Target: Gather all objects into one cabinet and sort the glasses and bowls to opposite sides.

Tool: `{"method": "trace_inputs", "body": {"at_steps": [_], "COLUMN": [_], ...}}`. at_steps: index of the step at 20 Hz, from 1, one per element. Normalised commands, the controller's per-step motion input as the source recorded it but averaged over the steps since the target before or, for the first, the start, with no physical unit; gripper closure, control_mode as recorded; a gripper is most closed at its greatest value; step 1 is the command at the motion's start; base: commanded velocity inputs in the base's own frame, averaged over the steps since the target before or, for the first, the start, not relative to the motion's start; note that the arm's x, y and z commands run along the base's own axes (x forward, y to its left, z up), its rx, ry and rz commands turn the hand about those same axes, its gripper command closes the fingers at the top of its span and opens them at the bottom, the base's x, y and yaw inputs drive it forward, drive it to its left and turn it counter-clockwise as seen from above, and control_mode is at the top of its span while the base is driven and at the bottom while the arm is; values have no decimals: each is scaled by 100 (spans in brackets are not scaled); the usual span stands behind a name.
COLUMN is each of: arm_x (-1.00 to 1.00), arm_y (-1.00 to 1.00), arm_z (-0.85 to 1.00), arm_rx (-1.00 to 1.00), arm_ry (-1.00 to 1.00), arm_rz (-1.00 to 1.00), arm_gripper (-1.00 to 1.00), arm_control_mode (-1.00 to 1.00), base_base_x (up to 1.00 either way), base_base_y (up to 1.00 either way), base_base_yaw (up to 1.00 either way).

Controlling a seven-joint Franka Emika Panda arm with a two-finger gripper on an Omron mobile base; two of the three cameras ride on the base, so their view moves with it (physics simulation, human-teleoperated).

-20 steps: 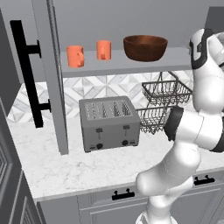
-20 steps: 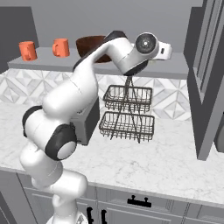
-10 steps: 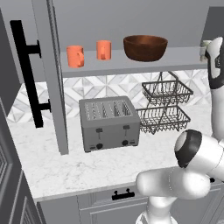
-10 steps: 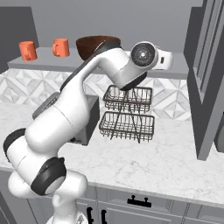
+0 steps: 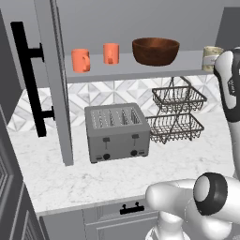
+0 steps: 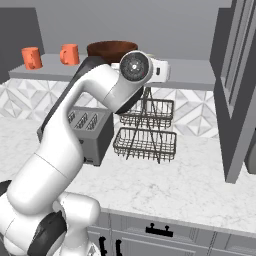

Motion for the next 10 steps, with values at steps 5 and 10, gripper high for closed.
{"method": "trace_inputs", "body": {"at_steps": [5, 10], "arm_x": [-6, 0], "arm_y": [83, 76], "arm_z": [1, 4], "arm_rx": [0, 0], "arm_ry": [3, 4], "arm_rz": [17, 18], "arm_gripper": [100, 100], "arm_control_mode": [-100, -100], "base_base_x": [0, 0], "base_base_y": [0, 0], "base_base_yaw": [0, 0]}}
